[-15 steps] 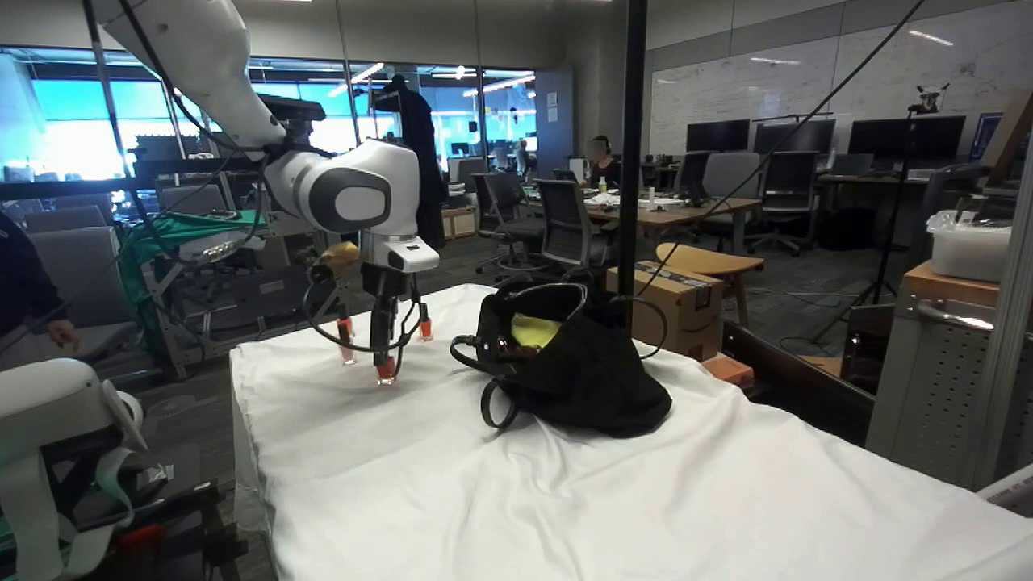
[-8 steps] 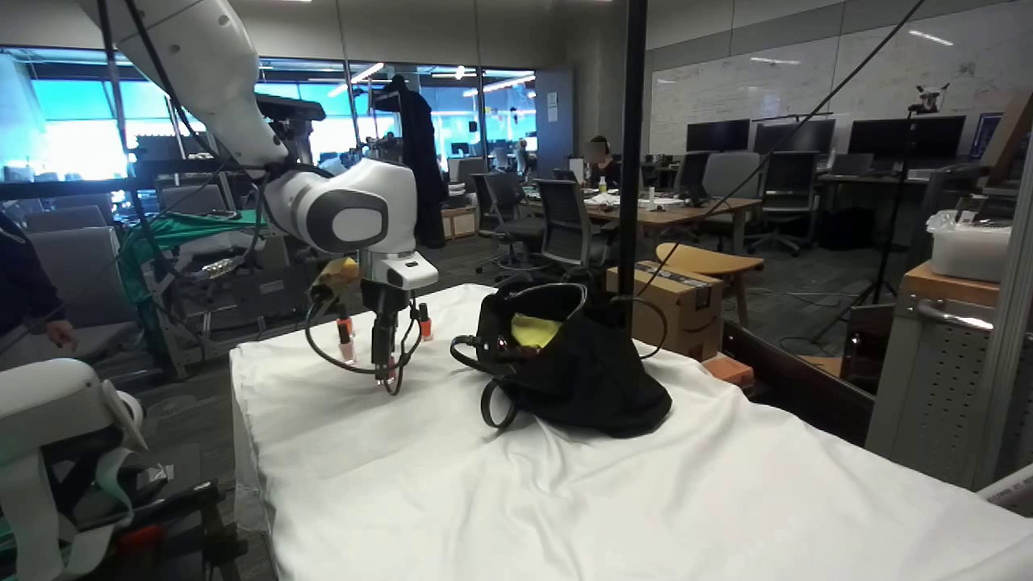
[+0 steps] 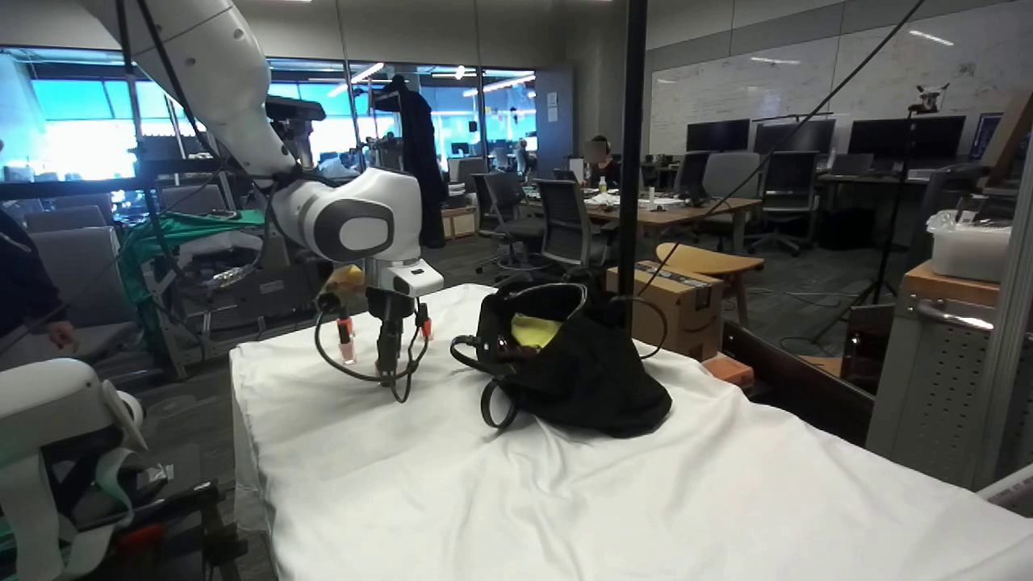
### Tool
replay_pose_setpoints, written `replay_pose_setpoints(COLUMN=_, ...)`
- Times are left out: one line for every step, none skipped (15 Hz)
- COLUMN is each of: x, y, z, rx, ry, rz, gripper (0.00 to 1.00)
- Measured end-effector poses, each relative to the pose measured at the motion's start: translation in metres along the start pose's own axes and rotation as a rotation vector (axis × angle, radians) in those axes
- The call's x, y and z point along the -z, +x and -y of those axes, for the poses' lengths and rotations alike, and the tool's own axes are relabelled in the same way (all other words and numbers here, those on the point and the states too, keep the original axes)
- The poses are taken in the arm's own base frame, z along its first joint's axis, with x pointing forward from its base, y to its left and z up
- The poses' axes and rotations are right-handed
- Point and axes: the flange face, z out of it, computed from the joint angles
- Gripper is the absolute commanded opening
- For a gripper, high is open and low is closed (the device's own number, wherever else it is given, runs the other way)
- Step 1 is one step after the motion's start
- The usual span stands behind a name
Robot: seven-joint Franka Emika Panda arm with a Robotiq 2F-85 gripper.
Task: Pick up the nail polish and put them in the bag
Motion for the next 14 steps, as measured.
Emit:
replay_pose_setpoints(x=-0.002, y=0.001, z=0.000, rx=-0.001, ry=-0.002, rz=0.002, gripper=1.00)
replay_pose_setpoints(x=-0.005, y=0.002, z=-0.001, rx=-0.002, ry=-0.004, rz=0.005, gripper=1.00)
replay_pose_setpoints(x=-0.008, y=0.003, z=-0.001, rx=-0.002, ry=-0.007, rz=0.008, gripper=1.00)
replay_pose_setpoints(x=-0.010, y=0.004, z=-0.001, rx=-0.002, ry=-0.009, rz=0.012, gripper=1.00)
replay_pose_setpoints(x=-0.013, y=0.004, z=-0.001, rx=-0.002, ry=-0.011, rz=0.016, gripper=1.00)
replay_pose_setpoints(x=-0.015, y=0.004, z=-0.001, rx=-0.002, ry=-0.014, rz=0.019, gripper=1.00)
replay_pose_setpoints(x=-0.017, y=0.004, z=0.000, rx=-0.001, ry=-0.016, rz=0.021, gripper=1.00)
replay_pose_setpoints(x=-0.017, y=0.004, z=0.000, rx=0.000, ry=-0.016, rz=0.021, gripper=1.00)
replay_pose_setpoints(x=-0.016, y=0.004, z=0.001, rx=0.001, ry=-0.016, rz=0.021, gripper=1.00)
replay_pose_setpoints(x=-0.016, y=0.004, z=0.002, rx=0.003, ry=-0.017, rz=0.020, gripper=1.00)
replay_pose_setpoints(x=-0.016, y=0.004, z=0.002, rx=0.005, ry=-0.017, rz=0.018, gripper=1.00)
replay_pose_setpoints(x=-0.015, y=0.004, z=0.003, rx=0.008, ry=-0.018, rz=0.015, gripper=1.00)
replay_pose_setpoints(x=-0.015, y=0.004, z=0.004, rx=0.015, ry=-0.022, rz=0.009, gripper=1.00)
replay_pose_setpoints(x=-0.014, y=0.004, z=0.005, rx=0.023, ry=-0.028, rz=0.003, gripper=1.00)
